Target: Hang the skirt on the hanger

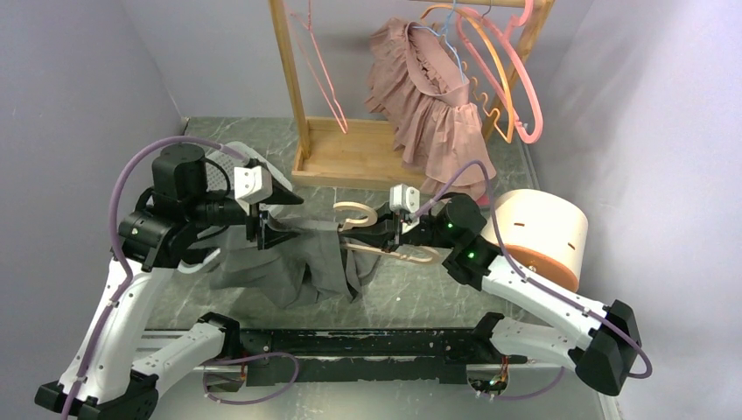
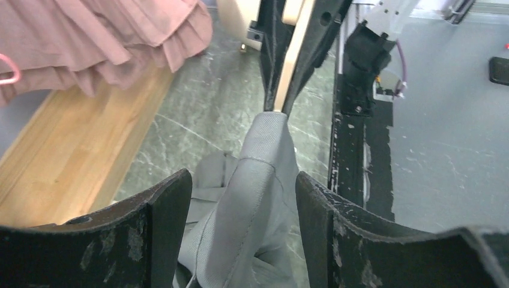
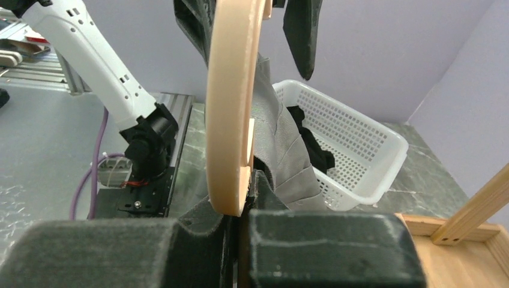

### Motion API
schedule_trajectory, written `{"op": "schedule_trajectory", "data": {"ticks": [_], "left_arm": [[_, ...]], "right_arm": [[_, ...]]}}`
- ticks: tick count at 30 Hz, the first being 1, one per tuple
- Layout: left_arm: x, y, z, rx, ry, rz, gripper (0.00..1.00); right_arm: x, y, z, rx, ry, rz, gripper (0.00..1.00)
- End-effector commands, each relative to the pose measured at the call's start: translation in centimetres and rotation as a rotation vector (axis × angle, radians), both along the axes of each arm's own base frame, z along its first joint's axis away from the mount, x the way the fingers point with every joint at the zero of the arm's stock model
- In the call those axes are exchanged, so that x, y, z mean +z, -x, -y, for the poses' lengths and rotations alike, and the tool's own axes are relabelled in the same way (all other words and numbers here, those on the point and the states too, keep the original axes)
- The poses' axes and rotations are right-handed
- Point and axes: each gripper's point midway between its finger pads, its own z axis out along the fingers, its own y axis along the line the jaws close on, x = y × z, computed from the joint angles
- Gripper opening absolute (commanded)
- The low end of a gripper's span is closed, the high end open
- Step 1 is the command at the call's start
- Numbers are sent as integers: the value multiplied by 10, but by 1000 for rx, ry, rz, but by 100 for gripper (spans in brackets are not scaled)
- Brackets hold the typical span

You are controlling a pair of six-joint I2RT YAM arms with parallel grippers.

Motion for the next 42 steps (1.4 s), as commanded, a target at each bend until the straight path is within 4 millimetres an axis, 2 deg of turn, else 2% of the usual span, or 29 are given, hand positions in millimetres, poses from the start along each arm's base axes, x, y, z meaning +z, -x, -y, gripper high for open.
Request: {"op": "schedule_trajectory", "data": {"ticks": [1,11,15,18,20,21,22,23,24,27,31,34,36,39,42], "left_arm": [[-14,15,5,-121,1,-6,68],[-44,6,9,-106,-77,-70,62],[-59,11,13,-140,-114,-102,55],[-67,11,17,-162,-147,-91,40],[-65,7,18,-156,-158,-55,18],[-63,4,18,-144,-156,-26,8],[-60,2,18,-131,-148,7,7],[-55,-2,17,-112,-139,48,7],[-50,-4,16,-90,-126,87,7],[-34,-12,10,-9,-92,197,7],[-13,-21,-1,104,-62,303,7],[7,-27,-12,202,-30,369,7],[23,-29,-20,267,6,406,7],[48,-26,-30,340,70,458,7],[67,-16,-35,350,124,495,7]], "right_arm": [[28,6,-1,43,-38,65,0],[35,13,-8,121,-21,61,0],[40,14,-13,146,-8,53,0],[39,17,-15,179,4,43,0],[38,17,-16,185,13,32,0],[37,17,-16,186,16,24,0],[37,16,-15,177,16,15,0],[38,16,-14,164,14,5,4],[39,14,-12,143,10,-6,11],[44,8,-2,59,-16,-31,41],[54,10,16,-23,-43,-26,64],[68,11,38,-112,-82,-8,68],[70,8,49,-174,-102,-20,68],[62,-3,63,-284,-110,-102,68],[42,-18,74,-394,-119,-255,67]]}}
